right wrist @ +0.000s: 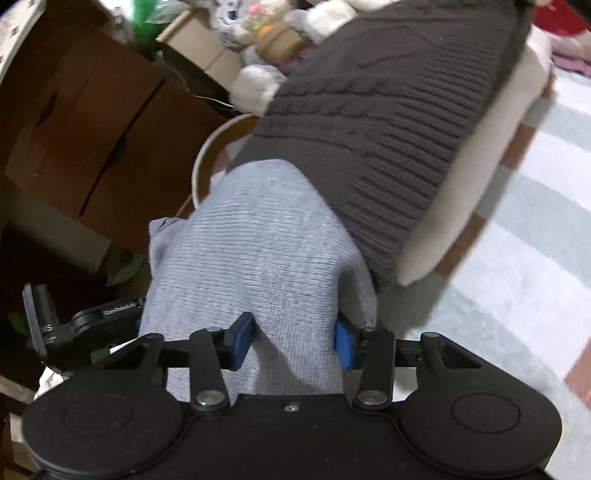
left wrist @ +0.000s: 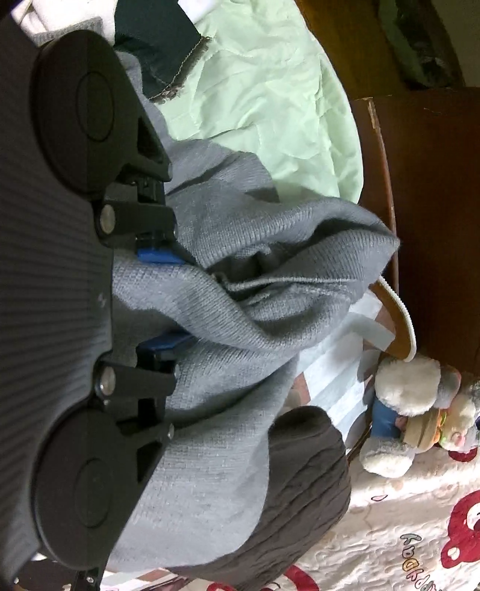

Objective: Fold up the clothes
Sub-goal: 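Lower both grippers onto the grey sweater and close on its fabric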

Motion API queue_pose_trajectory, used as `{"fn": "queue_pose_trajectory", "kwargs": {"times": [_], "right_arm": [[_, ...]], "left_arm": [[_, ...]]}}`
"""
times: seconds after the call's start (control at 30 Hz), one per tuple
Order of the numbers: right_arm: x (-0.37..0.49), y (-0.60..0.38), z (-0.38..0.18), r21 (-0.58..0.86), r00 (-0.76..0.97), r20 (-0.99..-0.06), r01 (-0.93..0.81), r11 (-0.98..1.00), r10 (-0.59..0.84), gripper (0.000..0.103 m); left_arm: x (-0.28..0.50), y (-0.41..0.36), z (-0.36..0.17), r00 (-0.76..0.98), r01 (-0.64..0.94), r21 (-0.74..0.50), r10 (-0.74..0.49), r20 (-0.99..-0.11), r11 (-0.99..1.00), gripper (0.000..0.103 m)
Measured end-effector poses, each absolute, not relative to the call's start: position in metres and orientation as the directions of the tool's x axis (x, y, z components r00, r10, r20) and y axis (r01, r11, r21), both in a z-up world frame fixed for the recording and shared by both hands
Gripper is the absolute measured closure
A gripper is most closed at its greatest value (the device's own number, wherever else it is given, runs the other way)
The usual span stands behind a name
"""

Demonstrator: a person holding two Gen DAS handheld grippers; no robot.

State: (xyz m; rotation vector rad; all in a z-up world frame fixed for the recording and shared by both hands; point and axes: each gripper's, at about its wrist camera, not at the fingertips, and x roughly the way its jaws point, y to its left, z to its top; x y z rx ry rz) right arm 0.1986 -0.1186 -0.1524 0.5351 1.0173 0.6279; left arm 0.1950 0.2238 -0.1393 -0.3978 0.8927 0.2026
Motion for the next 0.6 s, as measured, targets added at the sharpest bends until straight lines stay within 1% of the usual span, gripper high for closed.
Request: {"fn": "queue_pose_trajectory", "kwargs": {"times": [0.03, 0.07, 0.1, 0.13, 0.17, 0.2, 0.23, 0.3, 0.37, 0.4, 0.43, 0.47, 0.53, 0.6], "right_arm": [[0.199, -0.119, -0.156, 0.677, 0.386, -0.604, -0.213, 0.704, 0.698, 0.048], [0.200, -0.119, -0.159, 0.684, 0.390, -0.603, -0.198, 0.702, 0.696, 0.046], [0.201, -0.119, -0.164, 0.697, 0.393, -0.600, -0.171, 0.696, 0.697, 0.038], [0.201, -0.119, -0.172, 0.714, 0.396, -0.598, -0.132, 0.687, 0.697, 0.029], [0.200, -0.118, -0.179, 0.727, 0.401, -0.598, -0.093, 0.680, 0.694, 0.026], [0.199, -0.116, -0.186, 0.744, 0.403, -0.591, -0.061, 0.665, 0.699, 0.020], [0.198, -0.113, -0.193, 0.765, 0.403, -0.577, -0.038, 0.643, 0.710, 0.018], [0.196, -0.109, -0.206, 0.803, 0.406, -0.547, 0.008, 0.596, 0.732, 0.018], [0.193, -0.104, -0.219, 0.837, 0.410, -0.516, 0.054, 0.545, 0.752, 0.019], [0.192, -0.101, -0.225, 0.852, 0.412, -0.500, 0.077, 0.518, 0.761, 0.026], [0.192, -0.100, -0.230, 0.866, 0.412, -0.483, 0.093, 0.491, 0.773, 0.035], [0.194, -0.100, -0.231, 0.879, 0.409, -0.464, 0.103, 0.465, 0.786, 0.038], [0.196, -0.101, -0.235, 0.904, 0.401, -0.423, 0.128, 0.408, 0.812, 0.048], [0.197, -0.102, -0.237, 0.918, 0.385, -0.396, 0.153, 0.366, 0.834, 0.052]], "left_arm": [[0.195, 0.227, -0.142, 0.615, -0.346, -0.260, 0.008, -0.789, 0.901, 0.050], [0.194, 0.229, -0.145, 0.613, -0.359, -0.267, 0.010, -0.790, 0.894, 0.046], [0.194, 0.232, -0.147, 0.611, -0.363, -0.274, 0.006, -0.792, 0.891, 0.042], [0.194, 0.234, -0.150, 0.610, -0.357, -0.280, -0.005, -0.792, 0.891, 0.042], [0.193, 0.236, -0.152, 0.609, -0.351, -0.287, -0.016, -0.793, 0.891, 0.042], [0.193, 0.238, -0.155, 0.607, -0.343, -0.307, -0.040, -0.794, 0.888, 0.046], [0.193, 0.241, -0.158, 0.604, -0.332, -0.355, -0.092, -0.792, 0.874, 0.049], [0.191, 0.248, -0.166, 0.599, -0.313, -0.470, -0.213, -0.772, 0.825, 0.051], [0.188, 0.251, -0.171, 0.598, -0.292, -0.544, -0.294, -0.746, 0.787, 0.052], [0.187, 0.252, -0.172, 0.597, -0.279, -0.571, -0.326, -0.733, 0.772, 0.052], [0.185, 0.252, -0.173, 0.596, -0.264, -0.599, -0.361, -0.718, 0.756, 0.052], [0.184, 0.251, -0.173, 0.593, -0.246, -0.626, -0.396, -0.701, 0.740, 0.052], [0.182, 0.242, -0.172, 0.581, -0.215, -0.637, -0.427, -0.693, 0.741, 0.052], [0.180, 0.230, -0.168, 0.573, -0.183, -0.620, -0.429, -0.698, 0.763, 0.052]]}}
